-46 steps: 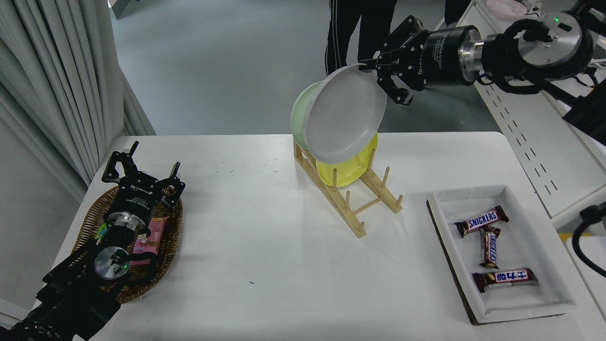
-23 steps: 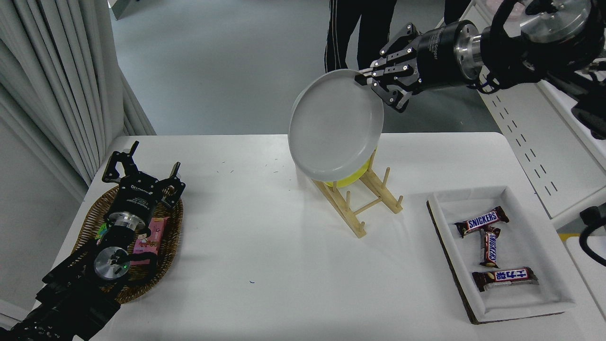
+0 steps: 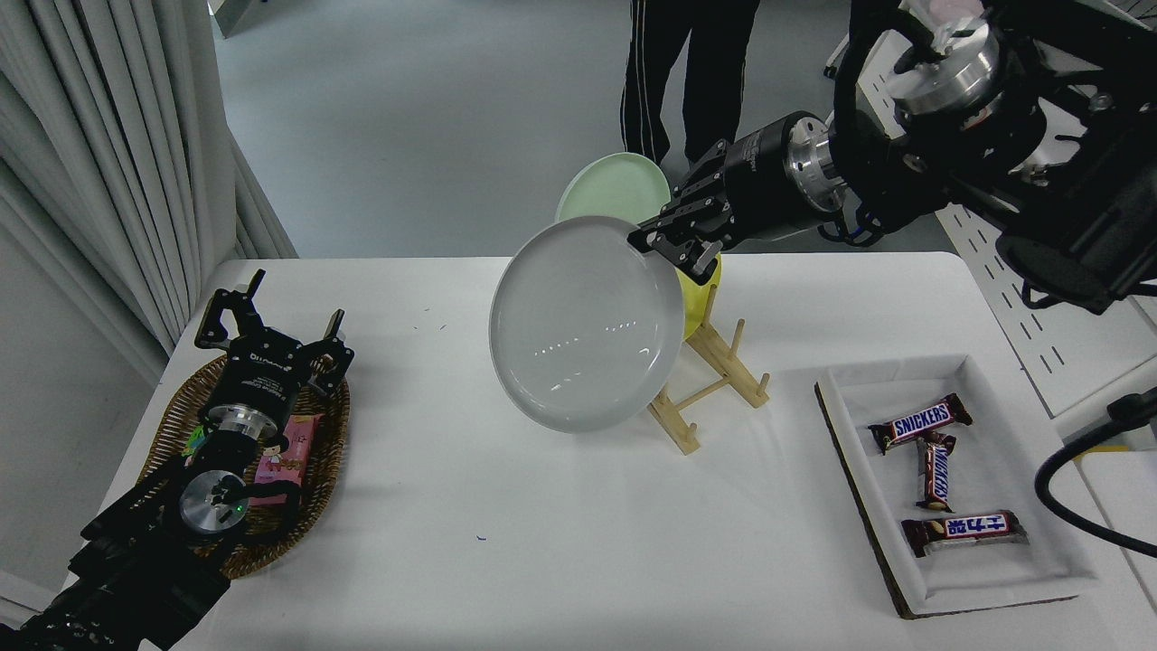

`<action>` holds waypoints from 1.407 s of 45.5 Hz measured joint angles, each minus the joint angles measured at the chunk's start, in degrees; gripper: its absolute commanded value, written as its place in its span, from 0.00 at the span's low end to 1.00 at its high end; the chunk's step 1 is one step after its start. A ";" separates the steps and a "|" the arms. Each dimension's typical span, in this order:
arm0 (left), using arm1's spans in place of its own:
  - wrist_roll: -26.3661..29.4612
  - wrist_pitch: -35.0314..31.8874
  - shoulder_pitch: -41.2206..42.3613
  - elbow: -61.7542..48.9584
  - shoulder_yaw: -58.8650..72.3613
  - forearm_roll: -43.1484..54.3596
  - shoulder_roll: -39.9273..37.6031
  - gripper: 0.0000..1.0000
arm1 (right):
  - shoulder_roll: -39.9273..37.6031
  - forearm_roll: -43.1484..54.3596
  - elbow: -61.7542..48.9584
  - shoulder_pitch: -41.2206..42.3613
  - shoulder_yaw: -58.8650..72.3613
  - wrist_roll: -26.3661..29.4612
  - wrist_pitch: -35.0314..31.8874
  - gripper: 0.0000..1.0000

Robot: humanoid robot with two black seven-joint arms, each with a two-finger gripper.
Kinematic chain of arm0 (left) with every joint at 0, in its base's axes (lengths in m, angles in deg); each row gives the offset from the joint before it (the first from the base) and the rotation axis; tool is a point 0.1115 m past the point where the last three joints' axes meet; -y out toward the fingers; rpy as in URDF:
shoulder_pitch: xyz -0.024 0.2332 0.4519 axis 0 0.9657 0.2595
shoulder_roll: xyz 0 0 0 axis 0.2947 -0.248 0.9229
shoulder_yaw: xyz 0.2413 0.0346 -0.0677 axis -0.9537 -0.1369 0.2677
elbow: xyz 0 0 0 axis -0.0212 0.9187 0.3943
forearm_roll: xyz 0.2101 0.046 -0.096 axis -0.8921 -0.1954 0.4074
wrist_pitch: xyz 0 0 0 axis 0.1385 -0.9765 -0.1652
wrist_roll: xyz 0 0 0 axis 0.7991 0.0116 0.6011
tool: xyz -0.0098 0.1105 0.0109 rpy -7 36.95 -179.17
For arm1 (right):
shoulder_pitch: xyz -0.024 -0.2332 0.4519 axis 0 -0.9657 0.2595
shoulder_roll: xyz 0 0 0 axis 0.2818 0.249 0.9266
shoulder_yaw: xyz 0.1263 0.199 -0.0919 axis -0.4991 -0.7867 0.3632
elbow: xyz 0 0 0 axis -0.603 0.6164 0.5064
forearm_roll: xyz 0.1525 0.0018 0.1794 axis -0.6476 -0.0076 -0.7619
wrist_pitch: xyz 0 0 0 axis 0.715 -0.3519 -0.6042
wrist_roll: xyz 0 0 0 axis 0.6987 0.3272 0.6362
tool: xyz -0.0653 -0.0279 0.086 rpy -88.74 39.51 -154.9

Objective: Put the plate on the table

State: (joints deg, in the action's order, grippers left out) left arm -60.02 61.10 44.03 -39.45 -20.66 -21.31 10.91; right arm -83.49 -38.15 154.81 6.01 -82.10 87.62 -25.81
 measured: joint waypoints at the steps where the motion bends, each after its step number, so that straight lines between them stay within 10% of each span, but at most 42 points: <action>1: 0.00 0.00 0.00 0.00 0.00 0.00 0.00 1.00 | 0.39 -0.48 -0.46 -0.88 -0.45 0.00 0.09 0.00; 64: 0.00 0.00 0.00 -0.01 0.00 0.00 0.00 1.00 | 22.16 -6.06 -30.05 -22.10 -0.80 -1.06 0.81 0.00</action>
State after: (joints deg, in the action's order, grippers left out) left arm -60.02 61.10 44.03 -39.47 -20.66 -21.31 10.91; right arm -61.33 -44.21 124.76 -16.09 -82.90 86.55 -25.00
